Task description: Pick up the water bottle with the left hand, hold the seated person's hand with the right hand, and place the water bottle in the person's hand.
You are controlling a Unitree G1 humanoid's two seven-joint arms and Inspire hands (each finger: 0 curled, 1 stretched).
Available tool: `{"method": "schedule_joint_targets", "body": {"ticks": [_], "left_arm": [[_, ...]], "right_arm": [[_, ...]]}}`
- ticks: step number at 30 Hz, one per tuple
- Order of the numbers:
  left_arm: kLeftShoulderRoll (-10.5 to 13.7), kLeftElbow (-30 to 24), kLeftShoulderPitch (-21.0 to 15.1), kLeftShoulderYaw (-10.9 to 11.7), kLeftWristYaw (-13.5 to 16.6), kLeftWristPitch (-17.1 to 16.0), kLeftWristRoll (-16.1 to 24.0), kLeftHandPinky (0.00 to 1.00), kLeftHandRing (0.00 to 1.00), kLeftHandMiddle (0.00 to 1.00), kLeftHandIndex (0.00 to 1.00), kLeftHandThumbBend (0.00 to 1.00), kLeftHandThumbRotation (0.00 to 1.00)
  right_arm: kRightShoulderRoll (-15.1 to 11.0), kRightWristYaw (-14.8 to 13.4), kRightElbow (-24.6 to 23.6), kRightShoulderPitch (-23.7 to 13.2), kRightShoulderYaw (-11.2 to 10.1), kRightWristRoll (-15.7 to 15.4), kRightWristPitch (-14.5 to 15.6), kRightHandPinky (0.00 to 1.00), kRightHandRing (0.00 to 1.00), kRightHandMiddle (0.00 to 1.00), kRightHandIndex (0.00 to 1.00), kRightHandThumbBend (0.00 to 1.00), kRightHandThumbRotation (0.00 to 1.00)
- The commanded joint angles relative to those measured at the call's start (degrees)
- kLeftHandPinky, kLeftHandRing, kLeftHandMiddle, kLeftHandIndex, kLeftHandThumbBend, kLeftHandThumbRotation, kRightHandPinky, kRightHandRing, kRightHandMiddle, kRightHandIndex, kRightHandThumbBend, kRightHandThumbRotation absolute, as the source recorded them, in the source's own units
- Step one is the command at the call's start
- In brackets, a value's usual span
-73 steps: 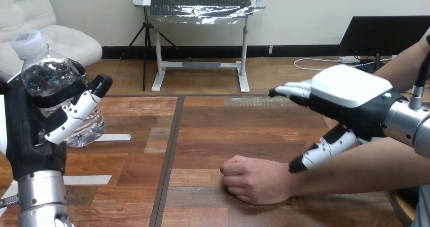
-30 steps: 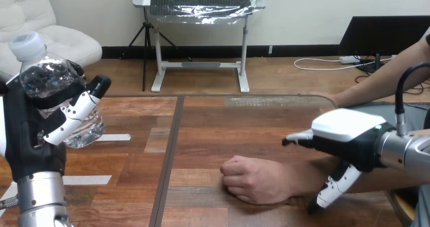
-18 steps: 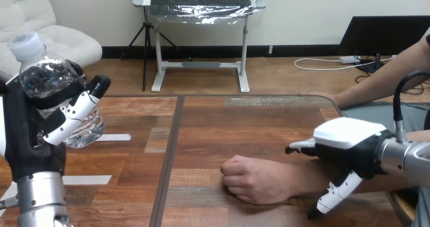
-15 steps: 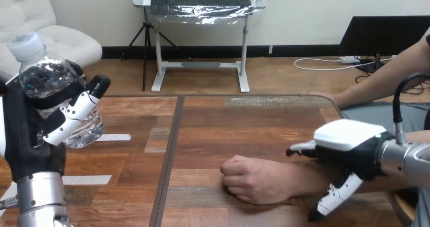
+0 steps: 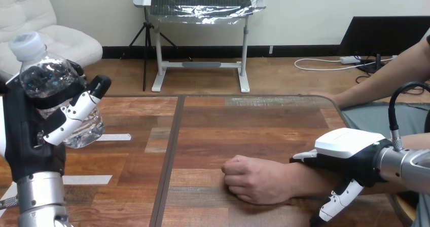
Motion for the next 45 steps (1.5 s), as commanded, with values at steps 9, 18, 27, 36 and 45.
{"method": "schedule_joint_targets", "body": {"ticks": [9,18,27,36,45], "left_arm": [[0.16,-3.42,-2.16,0.29,0.51,-1.23,0.25,0.21,0.26,0.32,0.38,0.50,0.00],[0.25,-3.47,-2.20,0.28,0.06,-1.39,-0.79,0.20,0.26,0.32,0.38,0.49,0.00],[0.51,-3.52,-2.10,0.33,0.20,-1.26,-0.32,0.20,0.25,0.31,0.38,0.47,0.00],[0.54,-3.29,-2.22,0.43,0.11,-1.43,-0.62,0.20,0.25,0.31,0.38,0.48,0.00],[0.65,-3.40,-2.21,0.53,-0.33,-1.27,-1.48,0.20,0.25,0.31,0.38,0.47,0.00]], "right_arm": [[0.95,-2.67,7.14,-1.89,2.76,-2.30,0.92,0.87,0.90,0.91,0.93,1.00,0.66],[1.74,-5.48,10.98,-2.60,4.15,-3.95,1.52,0.84,0.88,0.89,0.91,1.00,0.66],[2.31,-8.15,13.81,-3.34,5.16,-4.73,1.80,0.80,0.87,0.87,0.89,1.00,0.65],[3.24,-9.68,16.41,-4.31,5.71,-5.67,2.80,0.74,0.85,0.86,0.88,1.00,0.63],[3.74,-10.72,17.95,-5.15,6.44,-6.38,3.69,0.67,0.84,0.86,0.87,1.00,0.62]]}}
